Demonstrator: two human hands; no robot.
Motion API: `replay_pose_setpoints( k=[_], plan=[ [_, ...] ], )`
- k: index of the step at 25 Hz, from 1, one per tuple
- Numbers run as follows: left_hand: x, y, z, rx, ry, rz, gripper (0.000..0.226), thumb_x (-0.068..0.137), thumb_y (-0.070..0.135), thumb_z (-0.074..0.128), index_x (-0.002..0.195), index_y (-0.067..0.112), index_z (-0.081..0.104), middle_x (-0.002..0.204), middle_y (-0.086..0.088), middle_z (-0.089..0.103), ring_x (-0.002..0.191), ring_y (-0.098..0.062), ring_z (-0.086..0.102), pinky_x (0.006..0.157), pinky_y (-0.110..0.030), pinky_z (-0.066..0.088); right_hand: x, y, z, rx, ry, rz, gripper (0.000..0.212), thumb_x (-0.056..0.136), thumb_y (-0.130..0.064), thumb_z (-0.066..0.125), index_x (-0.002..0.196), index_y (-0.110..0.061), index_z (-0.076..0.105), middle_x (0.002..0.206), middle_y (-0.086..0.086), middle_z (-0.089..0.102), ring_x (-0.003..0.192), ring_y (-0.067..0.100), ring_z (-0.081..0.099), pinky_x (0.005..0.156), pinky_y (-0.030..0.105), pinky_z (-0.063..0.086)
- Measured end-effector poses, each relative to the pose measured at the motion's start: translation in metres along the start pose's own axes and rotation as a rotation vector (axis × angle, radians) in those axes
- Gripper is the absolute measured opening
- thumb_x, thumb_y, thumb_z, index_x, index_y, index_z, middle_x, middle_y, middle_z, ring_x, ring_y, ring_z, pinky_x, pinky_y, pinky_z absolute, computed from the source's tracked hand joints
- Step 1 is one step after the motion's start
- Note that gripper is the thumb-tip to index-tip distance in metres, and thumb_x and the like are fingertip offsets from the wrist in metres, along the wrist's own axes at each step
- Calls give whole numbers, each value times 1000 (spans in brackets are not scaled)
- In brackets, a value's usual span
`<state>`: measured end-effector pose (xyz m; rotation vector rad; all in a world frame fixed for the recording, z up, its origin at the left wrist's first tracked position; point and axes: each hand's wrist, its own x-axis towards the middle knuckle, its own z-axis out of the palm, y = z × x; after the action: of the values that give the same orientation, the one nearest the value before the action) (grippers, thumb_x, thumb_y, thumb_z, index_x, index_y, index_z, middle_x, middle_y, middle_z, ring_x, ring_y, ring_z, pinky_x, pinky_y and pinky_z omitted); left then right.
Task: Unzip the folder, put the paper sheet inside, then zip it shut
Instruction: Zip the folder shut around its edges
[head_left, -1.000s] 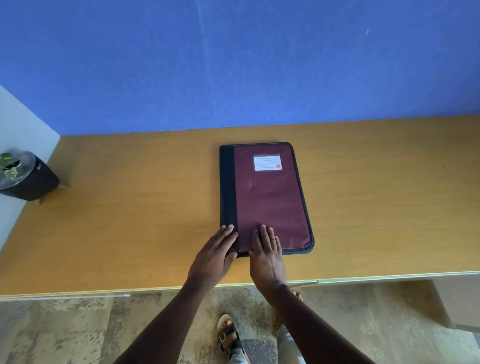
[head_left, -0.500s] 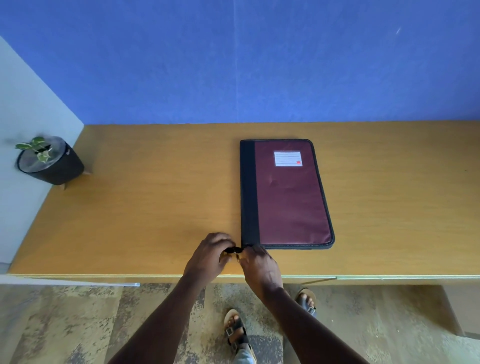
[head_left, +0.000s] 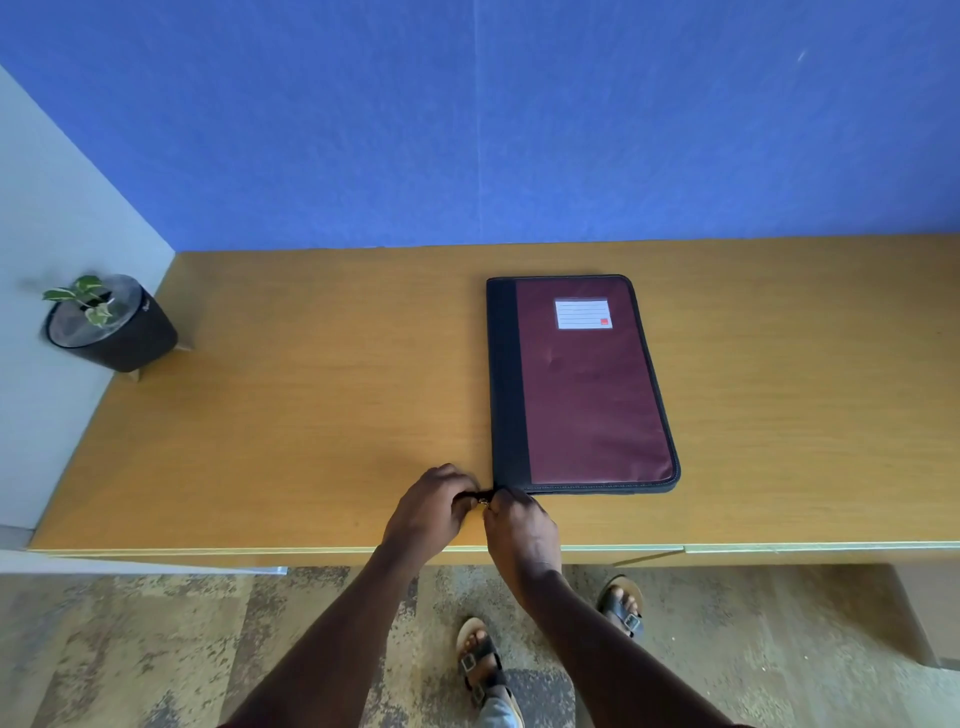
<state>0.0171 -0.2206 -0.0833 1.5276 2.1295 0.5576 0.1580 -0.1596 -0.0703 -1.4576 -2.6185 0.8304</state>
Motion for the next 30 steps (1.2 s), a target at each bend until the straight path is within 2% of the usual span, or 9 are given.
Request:
replay_pose_setpoints(
  k=[6, 11, 16, 23, 27, 30],
  plan=[
    [3, 5, -3, -2, -59, -10, 11, 87, 32, 67, 98, 31, 67, 94, 12, 63, 85, -11, 61, 69, -35, 53, 0, 2, -1, -10, 19, -42, 16, 95, -22, 47, 98, -14, 61, 98, 5, 66, 80, 26, 64, 58, 29, 37],
    [10, 3, -3, -21, -59, -26, 4, 87, 27, 68, 91, 28, 69, 89, 11, 66, 81, -9, 61, 69, -36, 53, 1, 9, -7, -61, 32, -19, 16, 94, -17, 47, 99, -13, 62, 96, 5, 67, 75, 24, 65, 58, 27, 37],
    [12, 3, -5, -57, -65, -32, 2, 88, 22, 68, 88, 22, 70, 87, 8, 66, 78, -9, 60, 68, -35, 52, 7, 35, -18, -97, 54, 39, 18, 94, -14, 43, 96, -15, 61, 88, 2, 67, 62, 16, 55, 55, 25, 42],
    [16, 0, -6, -69, -105, -82, 6, 88, 24, 68, 82, 22, 66, 82, 10, 65, 73, -9, 59, 64, -33, 47, 9, 72, -37, -133, 70, 31, 12, 92, -16, 49, 91, -14, 61, 84, 2, 66, 57, 17, 49, 53, 25, 38],
    [21, 5, -11, -74, -155, -132, 13, 88, 20, 70, 78, 24, 64, 78, 11, 65, 67, -5, 57, 60, -28, 40, 10, 95, -51, -174, 71, 32, 10, 90, -18, 52, 88, -14, 61, 84, 4, 66, 61, 25, 61, 53, 27, 37],
    [24, 7, -12, -78, -173, -151, 15, 88, 18, 70, 77, 25, 63, 78, 9, 66, 69, -8, 59, 61, -27, 39, 8, 111, -61, -189, 78, 46, 10, 90, -20, 53, 89, -14, 61, 84, 3, 66, 63, 26, 62, 53, 27, 35]
  ],
)
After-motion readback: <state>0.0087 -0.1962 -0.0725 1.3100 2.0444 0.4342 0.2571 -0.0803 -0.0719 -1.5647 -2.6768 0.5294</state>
